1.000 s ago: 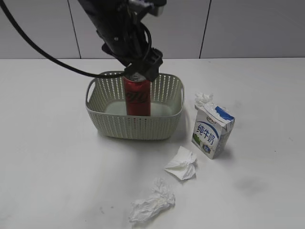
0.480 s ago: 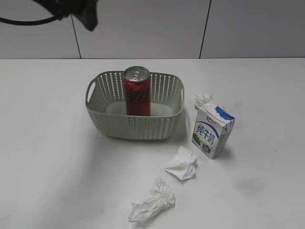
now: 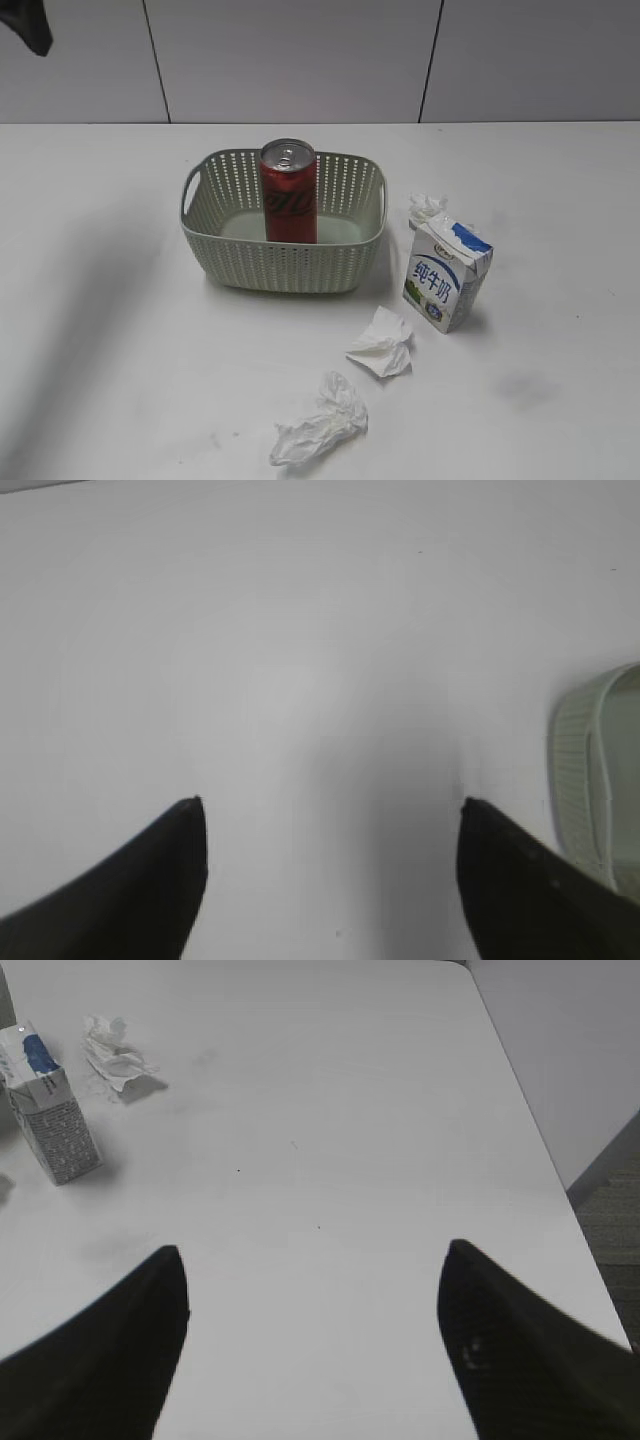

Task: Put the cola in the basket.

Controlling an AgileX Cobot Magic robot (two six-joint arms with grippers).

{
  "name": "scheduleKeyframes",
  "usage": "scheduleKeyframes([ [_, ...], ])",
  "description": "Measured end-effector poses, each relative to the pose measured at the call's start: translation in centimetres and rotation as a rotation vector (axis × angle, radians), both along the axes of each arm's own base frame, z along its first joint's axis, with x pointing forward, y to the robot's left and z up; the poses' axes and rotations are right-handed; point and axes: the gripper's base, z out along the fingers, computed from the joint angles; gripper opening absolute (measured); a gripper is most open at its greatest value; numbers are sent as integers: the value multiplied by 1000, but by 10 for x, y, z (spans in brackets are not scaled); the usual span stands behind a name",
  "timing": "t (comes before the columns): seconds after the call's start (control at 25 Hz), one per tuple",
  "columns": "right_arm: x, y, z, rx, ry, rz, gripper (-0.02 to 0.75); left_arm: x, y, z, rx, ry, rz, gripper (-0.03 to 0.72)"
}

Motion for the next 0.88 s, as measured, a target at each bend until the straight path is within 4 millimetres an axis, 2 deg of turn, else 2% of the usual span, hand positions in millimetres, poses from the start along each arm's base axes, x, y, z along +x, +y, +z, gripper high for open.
scheduleKeyframes([
  [0.12,0,0,0,0,0,0,588,-16,12,-2,3,27,27,589],
  [0.24,0,0,0,0,0,0,588,-43,21,-8,18,70,41,589],
  [0.6,0,0,0,0,0,0,588,-155,35,-26,35,146,63,586],
  [0.88,0,0,0,0,0,0,588,-235,41,-42,23,63,80,586],
])
